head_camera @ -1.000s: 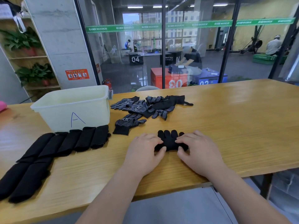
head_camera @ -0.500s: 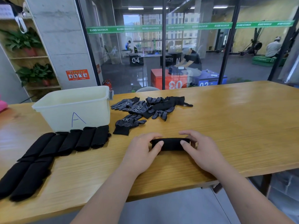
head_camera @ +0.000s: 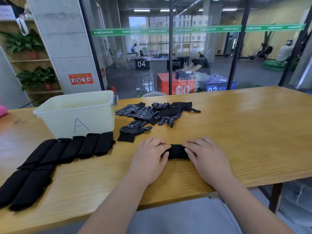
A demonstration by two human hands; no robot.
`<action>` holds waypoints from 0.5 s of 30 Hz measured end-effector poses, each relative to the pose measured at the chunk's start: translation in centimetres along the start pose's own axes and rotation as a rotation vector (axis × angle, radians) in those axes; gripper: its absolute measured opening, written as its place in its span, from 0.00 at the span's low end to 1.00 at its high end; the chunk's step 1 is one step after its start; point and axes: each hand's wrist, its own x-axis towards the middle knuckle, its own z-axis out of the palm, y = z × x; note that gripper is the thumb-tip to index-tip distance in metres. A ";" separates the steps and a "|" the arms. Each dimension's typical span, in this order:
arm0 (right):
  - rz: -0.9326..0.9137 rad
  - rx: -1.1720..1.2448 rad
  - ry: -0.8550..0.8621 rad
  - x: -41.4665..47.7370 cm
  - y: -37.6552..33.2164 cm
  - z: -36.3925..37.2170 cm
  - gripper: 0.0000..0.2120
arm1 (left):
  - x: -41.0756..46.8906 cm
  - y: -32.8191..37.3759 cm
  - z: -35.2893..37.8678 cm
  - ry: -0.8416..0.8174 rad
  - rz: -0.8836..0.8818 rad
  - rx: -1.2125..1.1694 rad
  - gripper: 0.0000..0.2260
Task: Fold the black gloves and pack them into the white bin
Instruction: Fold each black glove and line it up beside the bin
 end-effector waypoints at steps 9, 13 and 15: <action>0.084 0.064 -0.104 0.5 -0.1 -0.1 0.11 | -0.1 0.1 0.0 -0.072 -0.029 0.036 0.18; 0.121 0.027 -0.060 0.4 -0.1 -0.6 0.13 | -0.4 0.3 -0.4 -0.064 0.000 -0.013 0.19; 0.111 0.040 -0.053 0.1 -0.4 -0.8 0.14 | -0.4 0.2 -0.3 -0.121 -0.001 -0.038 0.20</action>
